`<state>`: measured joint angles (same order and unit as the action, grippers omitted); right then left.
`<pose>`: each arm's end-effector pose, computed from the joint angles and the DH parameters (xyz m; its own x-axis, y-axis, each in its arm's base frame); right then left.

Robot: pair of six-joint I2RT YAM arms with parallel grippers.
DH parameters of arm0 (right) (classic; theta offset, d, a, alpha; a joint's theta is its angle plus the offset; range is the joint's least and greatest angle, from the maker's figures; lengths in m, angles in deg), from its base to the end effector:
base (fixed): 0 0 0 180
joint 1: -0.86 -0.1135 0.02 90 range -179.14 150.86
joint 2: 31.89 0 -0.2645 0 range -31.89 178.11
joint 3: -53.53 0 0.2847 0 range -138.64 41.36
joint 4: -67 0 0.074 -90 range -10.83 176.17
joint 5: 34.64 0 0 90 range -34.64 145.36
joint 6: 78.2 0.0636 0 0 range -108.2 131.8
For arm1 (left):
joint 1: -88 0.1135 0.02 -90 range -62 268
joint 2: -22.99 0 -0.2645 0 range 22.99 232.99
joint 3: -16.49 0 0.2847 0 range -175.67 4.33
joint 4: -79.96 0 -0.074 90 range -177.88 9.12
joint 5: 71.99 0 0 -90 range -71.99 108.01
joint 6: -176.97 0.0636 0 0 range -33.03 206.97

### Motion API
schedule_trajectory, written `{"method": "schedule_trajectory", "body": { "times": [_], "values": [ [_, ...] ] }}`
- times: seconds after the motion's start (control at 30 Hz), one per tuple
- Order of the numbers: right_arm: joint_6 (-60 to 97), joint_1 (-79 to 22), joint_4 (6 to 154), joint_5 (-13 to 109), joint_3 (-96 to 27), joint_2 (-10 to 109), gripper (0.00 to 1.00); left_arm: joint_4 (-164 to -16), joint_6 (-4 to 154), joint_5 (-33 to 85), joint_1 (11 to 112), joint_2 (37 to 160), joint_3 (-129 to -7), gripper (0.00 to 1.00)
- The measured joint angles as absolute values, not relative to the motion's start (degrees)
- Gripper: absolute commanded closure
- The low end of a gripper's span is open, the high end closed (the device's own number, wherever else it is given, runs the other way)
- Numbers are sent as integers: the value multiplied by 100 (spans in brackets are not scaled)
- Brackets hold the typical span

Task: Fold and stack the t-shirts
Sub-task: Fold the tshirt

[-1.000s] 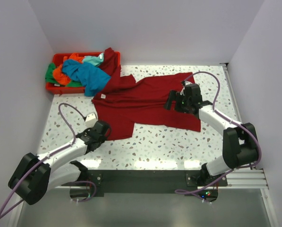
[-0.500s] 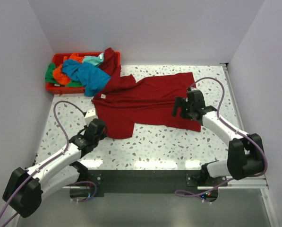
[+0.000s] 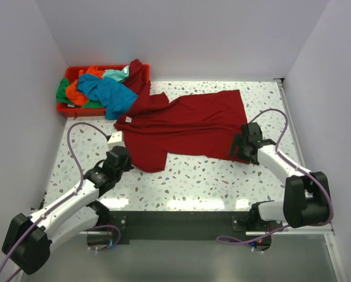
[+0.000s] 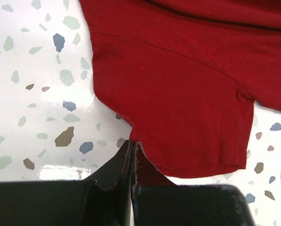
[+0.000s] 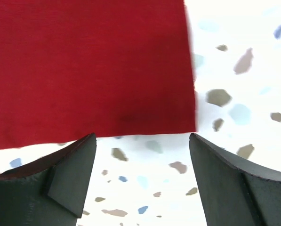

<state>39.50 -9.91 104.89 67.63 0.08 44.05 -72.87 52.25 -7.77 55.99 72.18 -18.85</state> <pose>0.2836 0.0402 0.1428 -0.7930 0.3115 -0.5235 0.3267 0.9428 0.0662 0.2034 -0.0945 0.1594 -0.5708 -0.2480 -0.7827 -0.1534 0.9687 -0.1951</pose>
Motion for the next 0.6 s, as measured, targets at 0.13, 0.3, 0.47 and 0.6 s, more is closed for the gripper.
{"method": "schedule_trajectory", "body": {
  "times": [0.13,0.3,0.47,0.6],
  "values": [
    [3968,-702,10515,6765,111,4405,23,-7379,5324,-641,5599,7236,-1885,100],
    [3955,-379,10502,6643,111,4418,28,-7409,5365,-552,5599,7253,-1885,100],
    [3898,-110,10493,6483,111,4547,40,-7412,5365,-488,5599,7251,-1885,100],
    [3852,-5,10493,6453,111,4733,48,-7412,5365,-469,5599,7249,-1885,100]
  ]
}}
